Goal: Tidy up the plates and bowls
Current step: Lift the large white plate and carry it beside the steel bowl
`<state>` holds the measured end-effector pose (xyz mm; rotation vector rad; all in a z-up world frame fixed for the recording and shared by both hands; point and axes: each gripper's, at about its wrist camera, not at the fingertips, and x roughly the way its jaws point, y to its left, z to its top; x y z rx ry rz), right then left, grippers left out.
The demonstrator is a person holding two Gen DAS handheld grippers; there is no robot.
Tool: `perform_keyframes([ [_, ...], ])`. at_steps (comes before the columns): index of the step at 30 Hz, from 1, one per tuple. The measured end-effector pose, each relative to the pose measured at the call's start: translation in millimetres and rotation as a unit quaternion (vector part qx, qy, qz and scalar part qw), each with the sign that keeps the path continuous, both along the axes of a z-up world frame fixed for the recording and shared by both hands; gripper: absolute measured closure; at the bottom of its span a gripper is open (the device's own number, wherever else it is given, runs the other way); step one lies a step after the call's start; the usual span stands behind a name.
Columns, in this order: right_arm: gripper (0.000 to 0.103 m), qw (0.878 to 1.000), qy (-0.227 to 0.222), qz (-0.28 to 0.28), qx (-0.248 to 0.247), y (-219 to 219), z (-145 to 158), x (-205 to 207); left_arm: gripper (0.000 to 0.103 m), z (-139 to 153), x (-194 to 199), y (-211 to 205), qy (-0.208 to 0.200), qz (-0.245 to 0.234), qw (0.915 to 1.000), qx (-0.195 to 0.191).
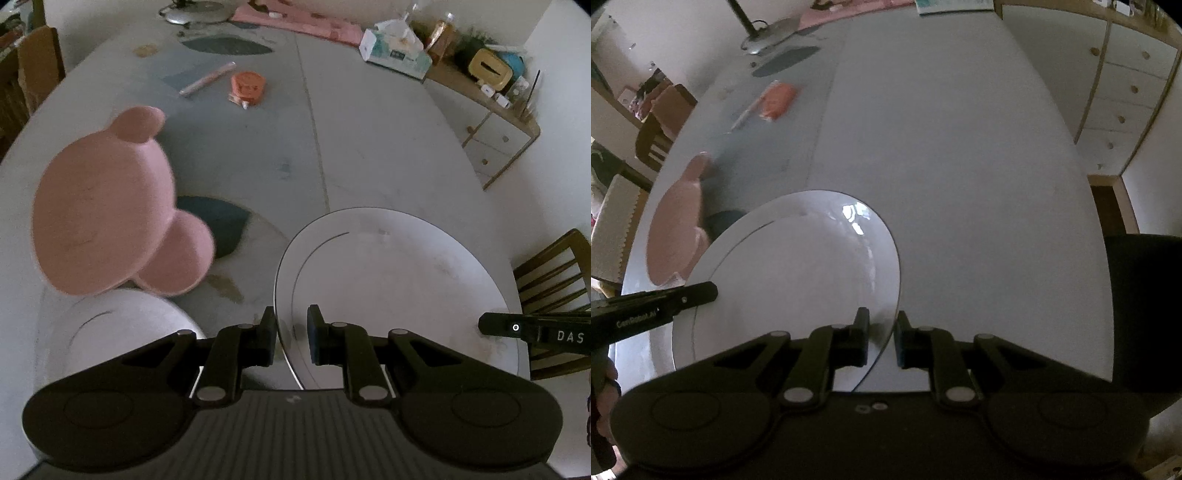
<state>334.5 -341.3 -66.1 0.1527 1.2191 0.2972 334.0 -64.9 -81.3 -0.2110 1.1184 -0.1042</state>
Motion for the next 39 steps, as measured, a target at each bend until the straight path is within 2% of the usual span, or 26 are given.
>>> perform_keyframes([
  [12, 0.090, 0.999, -0.032, 0.025, 0.012, 35.1, 43.0, -67.0, 0.087, 36.6, -75.1, 44.1, -0.022, 0.016, 0.9996, 0.004],
  [19, 0.090, 0.998, -0.039, 0.046, 0.018, 69.1, 52.0, -113.1, 0.087, 45.3, -130.4, 78.2, -0.027, 0.033, 0.9991, 0.007],
  [32, 0.090, 0.995, -0.022, 0.095, 0.029, 129.0, 36.1, -185.0, 0.087, 33.3, -226.7, 132.5, -0.012, 0.067, 0.9975, 0.020],
  [39, 0.090, 0.993, -0.009, 0.115, 0.022, 152.3, 19.0, -213.1, 0.087, 15.1, -258.0, 147.0, 0.001, 0.074, 0.9969, 0.026],
])
